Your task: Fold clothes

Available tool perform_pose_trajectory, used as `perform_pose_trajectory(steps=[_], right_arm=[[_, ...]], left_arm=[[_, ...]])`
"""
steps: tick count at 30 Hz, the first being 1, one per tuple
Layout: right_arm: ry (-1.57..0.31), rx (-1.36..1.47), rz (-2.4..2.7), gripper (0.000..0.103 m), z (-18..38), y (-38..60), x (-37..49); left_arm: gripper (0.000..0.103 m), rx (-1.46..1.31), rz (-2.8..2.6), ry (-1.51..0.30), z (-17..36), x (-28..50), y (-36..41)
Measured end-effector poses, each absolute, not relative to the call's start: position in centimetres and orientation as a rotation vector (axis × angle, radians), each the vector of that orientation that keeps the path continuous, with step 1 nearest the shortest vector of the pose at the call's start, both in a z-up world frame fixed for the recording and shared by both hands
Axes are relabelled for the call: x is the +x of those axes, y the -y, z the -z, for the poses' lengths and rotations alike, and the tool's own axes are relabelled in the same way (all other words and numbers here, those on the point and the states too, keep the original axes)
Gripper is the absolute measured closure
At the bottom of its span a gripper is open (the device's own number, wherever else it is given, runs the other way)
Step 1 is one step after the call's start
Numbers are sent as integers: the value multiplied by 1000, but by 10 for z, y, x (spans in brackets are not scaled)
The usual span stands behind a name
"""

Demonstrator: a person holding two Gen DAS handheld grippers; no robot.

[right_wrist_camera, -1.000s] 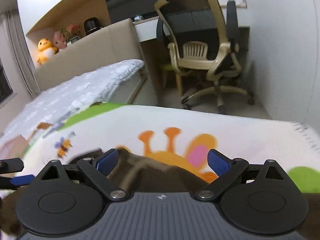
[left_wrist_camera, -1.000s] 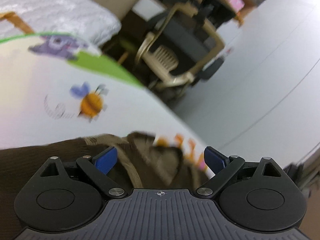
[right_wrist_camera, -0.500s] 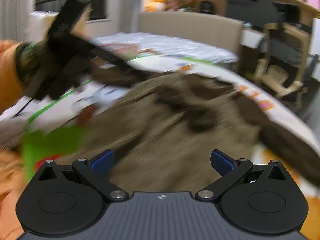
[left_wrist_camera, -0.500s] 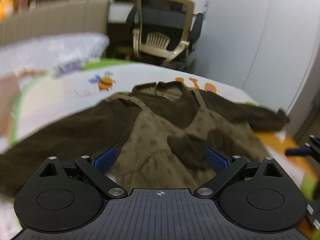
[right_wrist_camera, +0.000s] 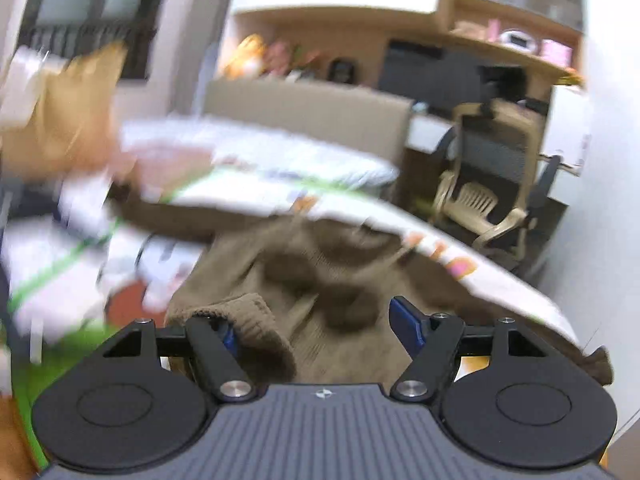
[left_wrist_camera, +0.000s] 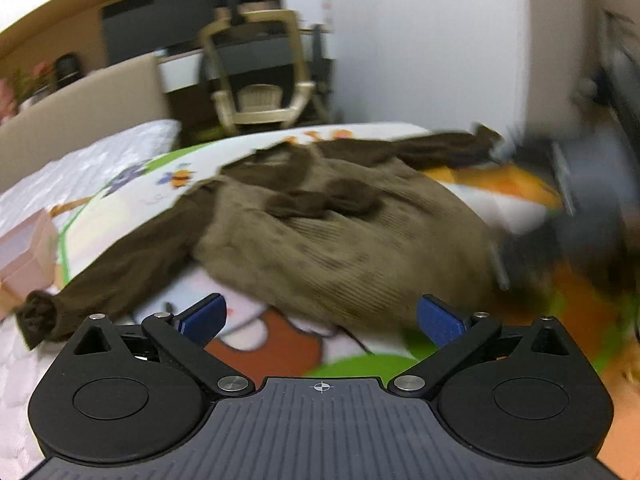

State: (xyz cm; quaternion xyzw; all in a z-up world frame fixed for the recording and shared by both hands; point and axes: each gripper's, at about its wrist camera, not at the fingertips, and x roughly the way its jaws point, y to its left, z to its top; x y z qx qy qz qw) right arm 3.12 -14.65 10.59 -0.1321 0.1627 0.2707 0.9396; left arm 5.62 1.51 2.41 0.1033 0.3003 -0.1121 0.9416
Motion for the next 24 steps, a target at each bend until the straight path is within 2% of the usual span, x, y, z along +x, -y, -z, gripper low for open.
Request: perform_pose_trajectory(steps=[6, 11, 12, 13, 19, 21, 23, 24], right_arm=[[-285, -258, -531, 32, -124, 156, 28], [-281, -317, -514, 29, -121, 163, 20], [-283, -340, -513, 26, -118, 164, 17], [-286, -371, -516, 18, -112, 168, 10], [-444, -519, -548, 16, -51, 174, -13], [-432, -545, -475, 20, -41, 178, -12], [-386, -465, -371, 33, -55, 190, -1], [-363, -426, -319, 33, -62, 197, 4]], left_arm=[[0, 309, 312, -618, -4, 53, 30], [0, 291, 163, -546, -1, 88, 36], [0, 306, 126, -521, -3, 93, 32], [0, 327, 88, -493, -6, 96, 27], [0, 311, -11, -461, -27, 98, -18], [0, 319, -19, -465, -29, 95, -24], [0, 320, -9, -472, -31, 90, -27], [0, 317, 1, -475, -31, 87, -27]])
